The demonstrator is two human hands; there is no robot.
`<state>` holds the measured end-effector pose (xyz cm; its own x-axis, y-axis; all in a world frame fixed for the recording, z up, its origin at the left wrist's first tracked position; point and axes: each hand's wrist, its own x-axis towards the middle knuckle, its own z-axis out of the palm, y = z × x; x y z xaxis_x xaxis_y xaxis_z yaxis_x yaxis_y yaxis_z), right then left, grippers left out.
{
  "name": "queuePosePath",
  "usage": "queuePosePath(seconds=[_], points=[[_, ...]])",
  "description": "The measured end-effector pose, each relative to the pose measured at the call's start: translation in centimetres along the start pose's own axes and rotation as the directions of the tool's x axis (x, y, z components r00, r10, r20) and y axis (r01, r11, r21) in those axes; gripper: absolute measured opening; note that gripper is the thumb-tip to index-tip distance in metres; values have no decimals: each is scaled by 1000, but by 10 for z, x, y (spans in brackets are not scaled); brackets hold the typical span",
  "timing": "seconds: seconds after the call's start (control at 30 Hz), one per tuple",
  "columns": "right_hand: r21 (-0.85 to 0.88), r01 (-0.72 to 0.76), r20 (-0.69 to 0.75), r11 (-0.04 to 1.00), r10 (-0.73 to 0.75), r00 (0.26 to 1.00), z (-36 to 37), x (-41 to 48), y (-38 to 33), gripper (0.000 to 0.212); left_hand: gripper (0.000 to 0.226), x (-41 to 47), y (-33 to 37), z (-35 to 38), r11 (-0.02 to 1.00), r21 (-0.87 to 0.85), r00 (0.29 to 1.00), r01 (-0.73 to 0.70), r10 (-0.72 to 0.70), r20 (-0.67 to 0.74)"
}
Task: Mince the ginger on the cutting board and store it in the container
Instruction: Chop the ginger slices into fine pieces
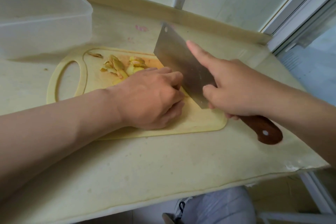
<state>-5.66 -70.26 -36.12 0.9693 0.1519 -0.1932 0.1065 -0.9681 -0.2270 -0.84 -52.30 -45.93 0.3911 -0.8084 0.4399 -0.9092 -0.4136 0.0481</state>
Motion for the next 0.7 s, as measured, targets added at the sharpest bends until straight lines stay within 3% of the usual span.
queuePosePath(seconds=[0.27,0.53,0.7], points=[[54,28,-138,998,-20,990,12,-15,8,94,46,-1,1,-3,999,47,1000,15,-13,-27],[-39,19,-22,999,-20,1000,2,-10,2,95,48,-1,0,-3,999,33,1000,25,-25,-1],[69,2,-35,998,0,999,3,6,-5,99,47,-1,1,-3,1000,19,1000,20,-20,-5]])
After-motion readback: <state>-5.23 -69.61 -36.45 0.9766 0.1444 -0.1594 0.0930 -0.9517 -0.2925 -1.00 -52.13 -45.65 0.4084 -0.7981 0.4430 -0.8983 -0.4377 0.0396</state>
